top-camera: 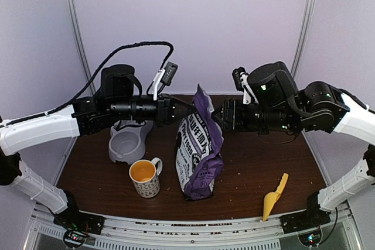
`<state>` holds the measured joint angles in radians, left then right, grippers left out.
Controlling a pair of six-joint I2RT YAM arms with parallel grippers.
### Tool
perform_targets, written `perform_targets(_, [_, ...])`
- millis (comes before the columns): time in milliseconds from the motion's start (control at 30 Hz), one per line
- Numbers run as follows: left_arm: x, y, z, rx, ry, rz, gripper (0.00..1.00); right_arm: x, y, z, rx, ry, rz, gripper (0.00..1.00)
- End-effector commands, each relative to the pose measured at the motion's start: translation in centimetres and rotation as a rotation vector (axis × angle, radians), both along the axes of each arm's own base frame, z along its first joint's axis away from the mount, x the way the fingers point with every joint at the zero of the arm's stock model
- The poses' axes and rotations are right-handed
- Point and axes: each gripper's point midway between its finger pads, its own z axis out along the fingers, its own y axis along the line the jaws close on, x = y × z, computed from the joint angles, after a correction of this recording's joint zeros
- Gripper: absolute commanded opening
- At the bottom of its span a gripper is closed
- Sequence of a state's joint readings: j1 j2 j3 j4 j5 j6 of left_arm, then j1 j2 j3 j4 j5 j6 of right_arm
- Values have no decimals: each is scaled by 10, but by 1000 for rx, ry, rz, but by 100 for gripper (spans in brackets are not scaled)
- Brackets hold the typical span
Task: Serve the pet food
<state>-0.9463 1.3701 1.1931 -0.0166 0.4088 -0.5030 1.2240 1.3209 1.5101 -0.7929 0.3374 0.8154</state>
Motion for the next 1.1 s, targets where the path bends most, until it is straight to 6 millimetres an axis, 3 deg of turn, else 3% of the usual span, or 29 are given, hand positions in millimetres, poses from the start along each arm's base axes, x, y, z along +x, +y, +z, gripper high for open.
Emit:
perform_targets(0, [12, 11, 18, -65, 22, 115, 21, -6, -21, -19, -34, 45, 33, 49])
perform_targets(167, [18, 9, 18, -66, 72, 147, 45, -3, -26, -25, -50, 46, 81, 40])
perform_targets(367, [27, 5, 28, -89, 86, 181, 65, -1, -31, -13, -41, 30, 110, 37])
perform_targets(567, [17, -4, 33, -119, 35, 89, 68, 5, -21, -5, 6, 7, 146, 45])
perform_targets(767, [15, -6, 25, -155, -19, 78, 68, 18, -10, -8, 14, -12, 177, 46])
perform_targets(1067, [28, -15, -2, -68, 1, 115, 52, 37, 6, -11, 20, 0, 230, 44])
